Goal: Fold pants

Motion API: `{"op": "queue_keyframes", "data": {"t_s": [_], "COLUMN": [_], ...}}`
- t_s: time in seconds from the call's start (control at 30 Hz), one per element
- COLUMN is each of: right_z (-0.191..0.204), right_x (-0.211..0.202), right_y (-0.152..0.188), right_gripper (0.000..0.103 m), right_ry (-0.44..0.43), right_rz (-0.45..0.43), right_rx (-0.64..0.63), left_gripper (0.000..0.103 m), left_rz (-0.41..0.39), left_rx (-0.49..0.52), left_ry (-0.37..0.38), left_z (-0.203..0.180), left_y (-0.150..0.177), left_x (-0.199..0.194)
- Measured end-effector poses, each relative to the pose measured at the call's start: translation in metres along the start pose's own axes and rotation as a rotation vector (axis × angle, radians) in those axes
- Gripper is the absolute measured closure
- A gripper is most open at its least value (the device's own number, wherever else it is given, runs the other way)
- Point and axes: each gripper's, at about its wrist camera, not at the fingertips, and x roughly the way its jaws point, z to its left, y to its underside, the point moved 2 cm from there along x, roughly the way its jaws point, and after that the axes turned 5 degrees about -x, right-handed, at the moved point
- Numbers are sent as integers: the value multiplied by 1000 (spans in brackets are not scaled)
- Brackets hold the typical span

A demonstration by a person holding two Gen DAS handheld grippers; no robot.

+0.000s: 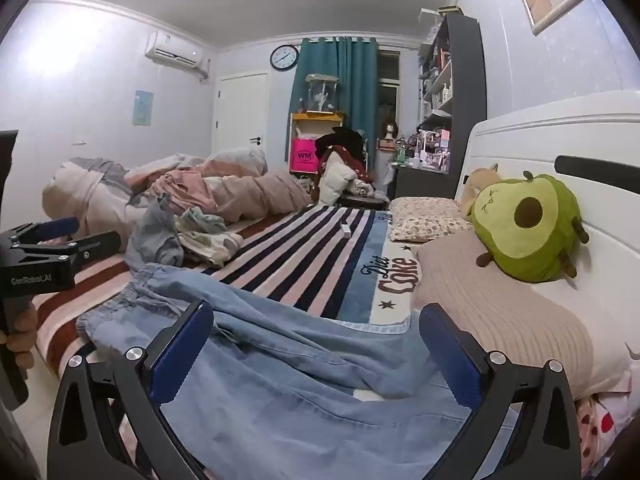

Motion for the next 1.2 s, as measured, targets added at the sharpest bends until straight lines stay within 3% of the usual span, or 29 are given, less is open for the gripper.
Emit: {"op": "queue_keyframes", "data": {"t_s": [0.43,1.2], "right_z": [-2,2], "right_x": [-10,-6], "right_y": [12,1], "right_gripper": [0,0], "right_ry": [26,18], "right_rz": [-5,12], "right_rx": [-1,-11], "left_gripper": [1,1], "left_rz": [8,21], "left_rx": [16,13], "left_ry": [-7,-13], "left_z": [3,3], "left_y": [5,10], "left_x": [-1,2]}}
